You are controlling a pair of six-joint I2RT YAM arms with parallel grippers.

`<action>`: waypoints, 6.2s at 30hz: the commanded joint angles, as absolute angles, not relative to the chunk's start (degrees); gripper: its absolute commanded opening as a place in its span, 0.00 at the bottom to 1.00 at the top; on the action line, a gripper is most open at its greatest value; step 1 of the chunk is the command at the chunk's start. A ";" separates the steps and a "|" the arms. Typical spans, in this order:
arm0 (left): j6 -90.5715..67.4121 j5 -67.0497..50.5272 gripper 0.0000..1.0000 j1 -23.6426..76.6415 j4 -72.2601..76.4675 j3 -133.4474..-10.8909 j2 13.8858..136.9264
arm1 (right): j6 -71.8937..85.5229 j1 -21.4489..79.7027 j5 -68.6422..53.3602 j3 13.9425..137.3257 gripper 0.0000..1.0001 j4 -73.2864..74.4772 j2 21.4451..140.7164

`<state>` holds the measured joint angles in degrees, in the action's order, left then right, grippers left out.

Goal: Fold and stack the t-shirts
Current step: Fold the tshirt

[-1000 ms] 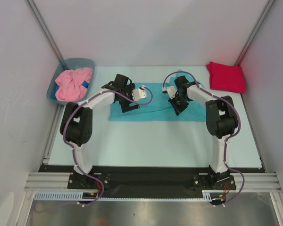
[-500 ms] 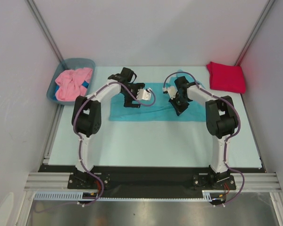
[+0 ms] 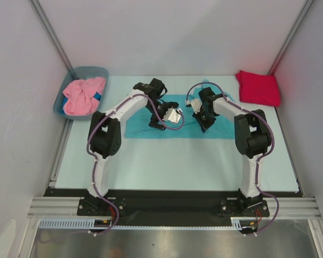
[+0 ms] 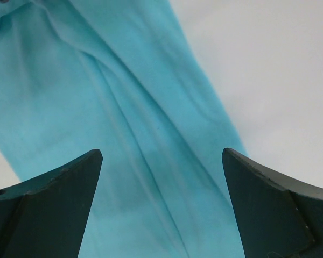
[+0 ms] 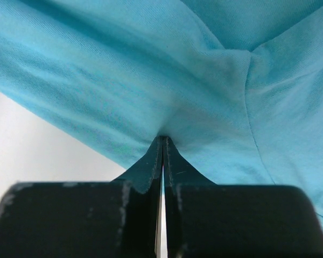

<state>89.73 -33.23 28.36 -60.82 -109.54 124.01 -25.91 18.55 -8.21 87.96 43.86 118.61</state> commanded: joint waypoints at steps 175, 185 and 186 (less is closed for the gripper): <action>47.92 -13.01 1.00 9.16 -38.42 -91.87 110.87 | -39.64 30.23 -3.51 111.53 0.41 42.27 128.23; 40.61 -4.22 1.00 4.31 -24.08 -75.59 94.49 | -35.51 29.97 -17.03 128.74 0.41 54.31 139.64; 40.34 -4.13 1.00 4.31 -24.34 -75.06 93.70 | -35.51 30.14 -17.66 130.24 0.41 55.01 140.53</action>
